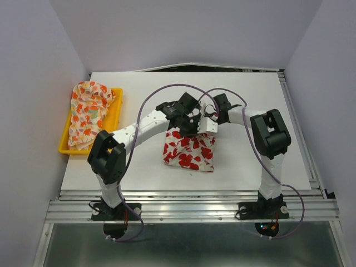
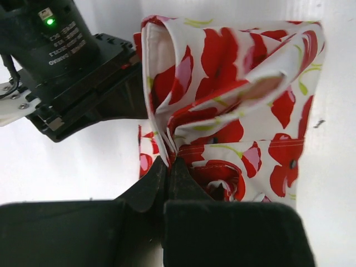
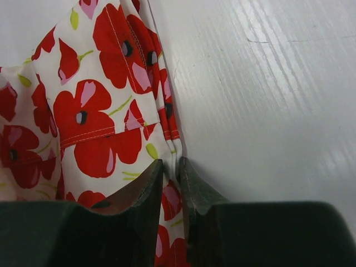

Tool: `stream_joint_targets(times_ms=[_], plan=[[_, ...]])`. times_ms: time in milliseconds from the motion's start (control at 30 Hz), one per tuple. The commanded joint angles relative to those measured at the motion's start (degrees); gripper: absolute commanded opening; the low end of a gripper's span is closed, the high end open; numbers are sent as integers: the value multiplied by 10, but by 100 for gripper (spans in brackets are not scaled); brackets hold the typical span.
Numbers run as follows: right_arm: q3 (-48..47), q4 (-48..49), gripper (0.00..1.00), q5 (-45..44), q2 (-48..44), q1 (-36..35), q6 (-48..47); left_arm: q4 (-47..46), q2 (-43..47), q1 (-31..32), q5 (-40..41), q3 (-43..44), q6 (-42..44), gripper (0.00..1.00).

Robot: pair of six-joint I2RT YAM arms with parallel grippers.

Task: Fold and stack the skirts
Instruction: Fold the skirt

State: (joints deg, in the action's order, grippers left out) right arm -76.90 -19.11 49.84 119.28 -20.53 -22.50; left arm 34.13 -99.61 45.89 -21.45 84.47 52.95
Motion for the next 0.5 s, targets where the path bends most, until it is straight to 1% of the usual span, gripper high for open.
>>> stream_joint_targets(times_ms=[0,100,200,233,267,300,333,367,400,433,467], plan=[[11,-28,25,7,-14,-10,-2,15,-37,-25,-14,57,53,1],[8,-28,25,10,-12,-10,1,14,-58,-28,-24,69,64,3],[4,-29,25,9,-10,-10,3,19,-74,-30,-35,73,78,14],[0,-29,25,6,-9,-10,4,16,-75,-33,-36,74,75,24],[-1,-29,25,4,-6,-10,2,15,-76,-35,-36,76,72,29],[-1,-29,26,2,-5,-10,2,16,-77,-39,-37,79,67,41],[-3,-29,26,-1,-5,-10,2,19,-76,-44,-36,84,61,63],[-4,-29,27,-3,-5,-10,2,23,-74,-49,-37,100,49,68],[-5,-29,28,-4,-3,-10,3,26,-67,-61,-37,111,41,71],[-11,-29,29,-11,-2,-10,5,24,-60,-69,-37,127,17,75],[-11,-30,31,-16,-1,-10,5,24,-54,-77,-39,135,17,77]])
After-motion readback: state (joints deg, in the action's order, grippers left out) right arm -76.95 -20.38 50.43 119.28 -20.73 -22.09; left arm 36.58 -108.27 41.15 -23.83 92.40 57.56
